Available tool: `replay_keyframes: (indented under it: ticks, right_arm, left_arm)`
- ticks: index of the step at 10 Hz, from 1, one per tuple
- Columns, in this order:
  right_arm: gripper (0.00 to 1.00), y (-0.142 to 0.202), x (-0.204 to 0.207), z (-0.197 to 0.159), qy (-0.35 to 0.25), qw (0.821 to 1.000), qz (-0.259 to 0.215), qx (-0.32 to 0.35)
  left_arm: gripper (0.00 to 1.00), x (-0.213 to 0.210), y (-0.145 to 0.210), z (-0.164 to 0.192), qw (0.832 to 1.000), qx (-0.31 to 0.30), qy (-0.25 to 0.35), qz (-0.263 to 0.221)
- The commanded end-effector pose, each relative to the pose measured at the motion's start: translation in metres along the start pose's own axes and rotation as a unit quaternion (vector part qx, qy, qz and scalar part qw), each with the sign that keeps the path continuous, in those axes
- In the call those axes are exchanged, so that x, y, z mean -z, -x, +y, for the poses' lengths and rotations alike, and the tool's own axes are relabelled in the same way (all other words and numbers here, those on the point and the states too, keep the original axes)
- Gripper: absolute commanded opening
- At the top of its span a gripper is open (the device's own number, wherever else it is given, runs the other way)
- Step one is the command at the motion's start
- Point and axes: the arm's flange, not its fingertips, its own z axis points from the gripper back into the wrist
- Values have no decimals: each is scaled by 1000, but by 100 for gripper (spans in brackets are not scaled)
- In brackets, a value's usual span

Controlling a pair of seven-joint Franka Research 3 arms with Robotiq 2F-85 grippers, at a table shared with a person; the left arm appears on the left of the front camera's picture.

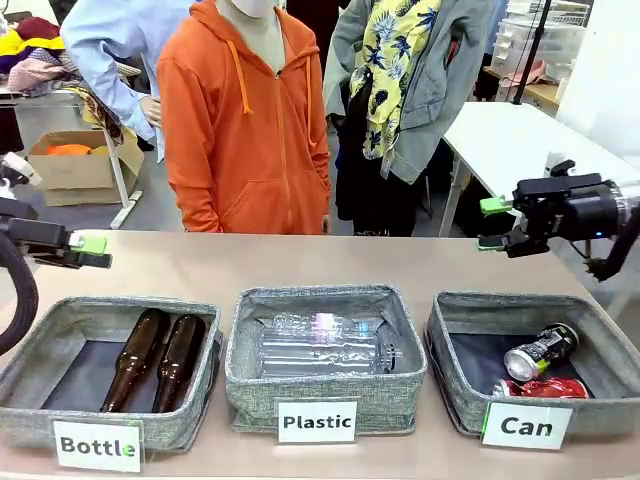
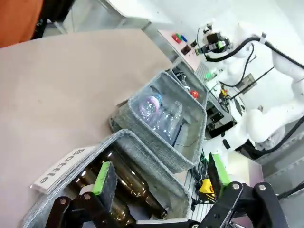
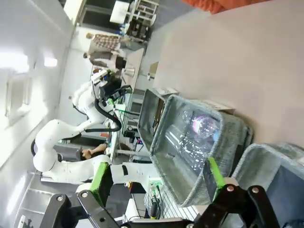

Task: Sort the can waste into the basket.
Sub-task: Pick up the can waste from the table and place it in the right Fabric basket.

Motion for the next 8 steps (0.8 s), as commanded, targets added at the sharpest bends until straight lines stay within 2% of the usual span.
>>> replay_keyframes:
  ticks: [1,8]
  right_arm:
    - [100,1,8,4,-8,1000,6,-4]
    - [100,1,8,4,-8,1000,6,-4]
  left_arm:
    - [100,0,-6,-7,1000,1,-4,19]
    - [100,0,-6,-7,1000,1,-4,19]
